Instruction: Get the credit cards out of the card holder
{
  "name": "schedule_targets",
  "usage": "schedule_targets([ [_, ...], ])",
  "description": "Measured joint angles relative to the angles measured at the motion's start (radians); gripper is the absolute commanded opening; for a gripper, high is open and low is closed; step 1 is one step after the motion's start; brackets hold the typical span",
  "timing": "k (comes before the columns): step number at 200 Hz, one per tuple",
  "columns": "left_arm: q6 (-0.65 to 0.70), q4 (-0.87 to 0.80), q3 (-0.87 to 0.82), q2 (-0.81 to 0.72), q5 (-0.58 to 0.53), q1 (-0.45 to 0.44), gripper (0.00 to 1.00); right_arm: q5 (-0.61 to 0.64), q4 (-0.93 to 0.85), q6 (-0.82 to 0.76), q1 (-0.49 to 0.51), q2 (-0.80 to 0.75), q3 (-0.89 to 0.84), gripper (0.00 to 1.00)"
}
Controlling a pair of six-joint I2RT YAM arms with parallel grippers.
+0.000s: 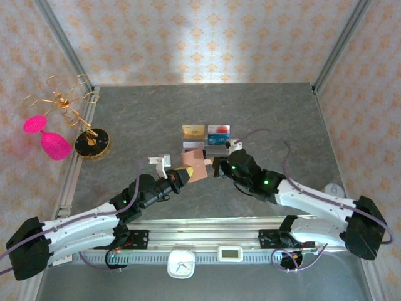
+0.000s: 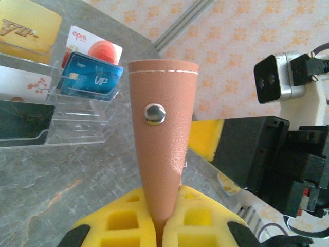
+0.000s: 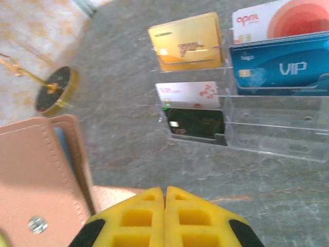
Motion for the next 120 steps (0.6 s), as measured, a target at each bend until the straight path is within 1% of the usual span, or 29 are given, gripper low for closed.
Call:
schedule_targets([
  [20,-0.015,0.002,0.0,0.035,0.029,0.014,0.0,-0.048,0.003,-0.001,-0.014,-0.01,-0.019,0.0],
  [53,-0.074,0.03,-0.01,0.228,0.102,0.023,0.0,-0.111,0.005,0.03,-0.018,-0.005,-0.117,0.0],
  [86,-0.135,0.07,-0.023,0.353,0.174,0.023,0.0,-0.137,0.003,0.069,-0.001,-0.005,-0.196,0.0],
  [100,-0.147,0.061,-0.008,0.386,0.188,0.023,0.17,-0.137,0.002,0.077,0.011,-0.004,-0.201,0.0],
  [112,-0.154,0.037,0.02,0.411,0.188,0.023,0.25,-0.132,0.003,0.082,0.021,-0.003,-0.201,0.0],
  [120,-0.155,0.018,0.035,0.427,0.184,0.026,0.32,-0.128,0.003,0.084,0.024,-0.002,-0.201,0.0],
])
